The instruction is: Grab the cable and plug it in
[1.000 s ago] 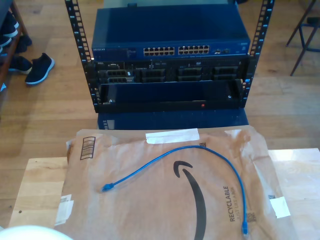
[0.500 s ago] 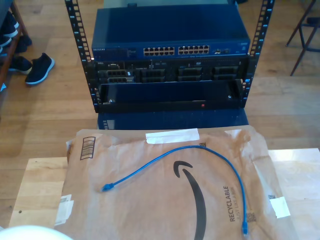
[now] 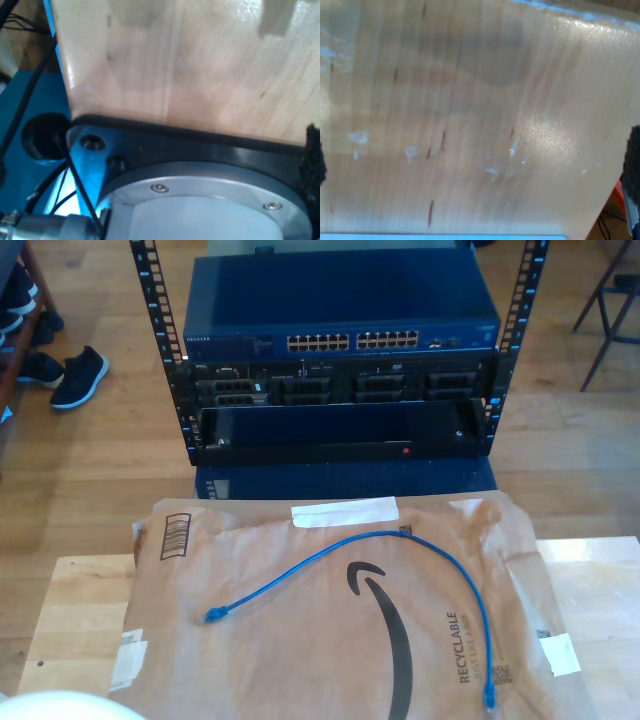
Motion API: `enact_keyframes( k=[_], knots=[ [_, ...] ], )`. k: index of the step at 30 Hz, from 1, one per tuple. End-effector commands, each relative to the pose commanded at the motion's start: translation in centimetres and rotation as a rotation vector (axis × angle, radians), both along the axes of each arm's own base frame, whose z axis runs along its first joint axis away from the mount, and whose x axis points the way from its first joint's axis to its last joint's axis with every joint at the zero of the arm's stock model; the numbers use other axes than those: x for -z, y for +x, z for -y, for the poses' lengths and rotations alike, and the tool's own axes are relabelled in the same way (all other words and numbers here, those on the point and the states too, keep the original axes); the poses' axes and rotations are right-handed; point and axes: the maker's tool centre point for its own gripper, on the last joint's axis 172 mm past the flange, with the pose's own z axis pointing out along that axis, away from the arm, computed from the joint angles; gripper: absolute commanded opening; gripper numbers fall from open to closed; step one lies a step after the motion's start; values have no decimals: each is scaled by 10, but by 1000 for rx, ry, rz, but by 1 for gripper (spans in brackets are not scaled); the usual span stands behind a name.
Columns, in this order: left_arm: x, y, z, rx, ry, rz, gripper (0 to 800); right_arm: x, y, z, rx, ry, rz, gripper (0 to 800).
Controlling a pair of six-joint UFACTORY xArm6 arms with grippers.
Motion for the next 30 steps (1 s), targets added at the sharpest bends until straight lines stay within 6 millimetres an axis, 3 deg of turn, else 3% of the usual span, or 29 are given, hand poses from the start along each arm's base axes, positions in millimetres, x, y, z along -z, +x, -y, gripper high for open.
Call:
enact_keyframes(
  k=[30],
  knots=[
    [0, 0, 0, -1, 0, 1, 798, 3, 7, -5, 45, 10, 32, 799]
  ],
)
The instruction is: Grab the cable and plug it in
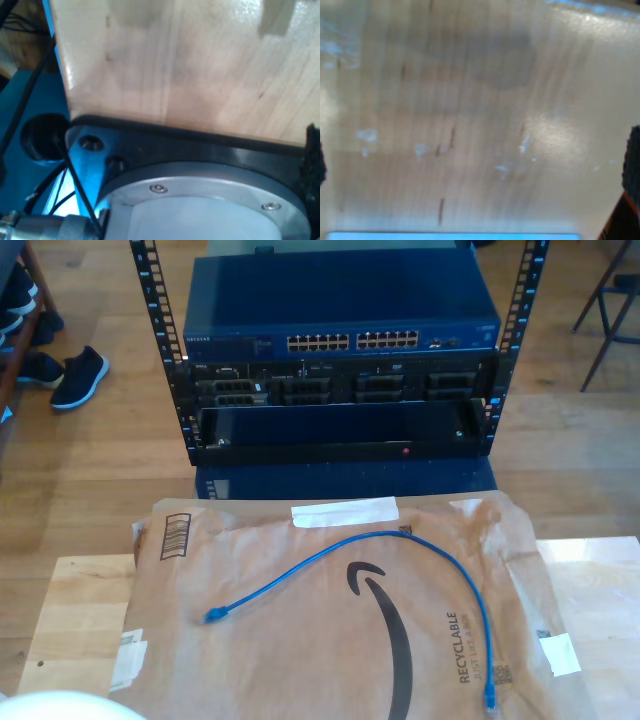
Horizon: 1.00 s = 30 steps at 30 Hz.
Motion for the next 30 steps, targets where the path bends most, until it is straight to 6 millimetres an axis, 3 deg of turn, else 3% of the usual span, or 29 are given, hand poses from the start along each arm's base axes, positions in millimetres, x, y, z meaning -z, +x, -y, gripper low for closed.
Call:
enact_keyframes(
  k=[6, 9, 14, 16, 19, 21, 24, 28, 30],
  knots=[
    [0, 0, 0, 1, 0, 1, 798, -1, 1, 1, 8, -3, 3, 798],
    [-9, -2, -8, -1, 7, -5, 798, -11, 3, 13, 15, -37, 8, 798],
    [-47, -4, -18, -22, -38, -16, 798, -60, 11, 39, 63, -96, 39, 798],
    [-65, 0, -39, -31, -6, -12, 798, -84, 22, 51, 119, -105, 71, 797],
    [-90, 33, -65, -68, 41, 13, 798, -113, 47, 73, 232, -157, 138, 797],
    [-108, 53, -68, -71, 32, -15, 798, -130, 81, 78, 284, -172, 198, 797],
    [-132, 92, -67, -82, 42, -73, 798, -147, 134, 74, 291, -171, 232, 792],
    [-158, 164, -65, -98, 115, -92, 798, -164, 196, 57, 295, -158, 227, 768],
    [-168, 201, -52, -107, 130, -96, 798, -170, 221, 45, 310, -153, 223, 777]
  ],
)
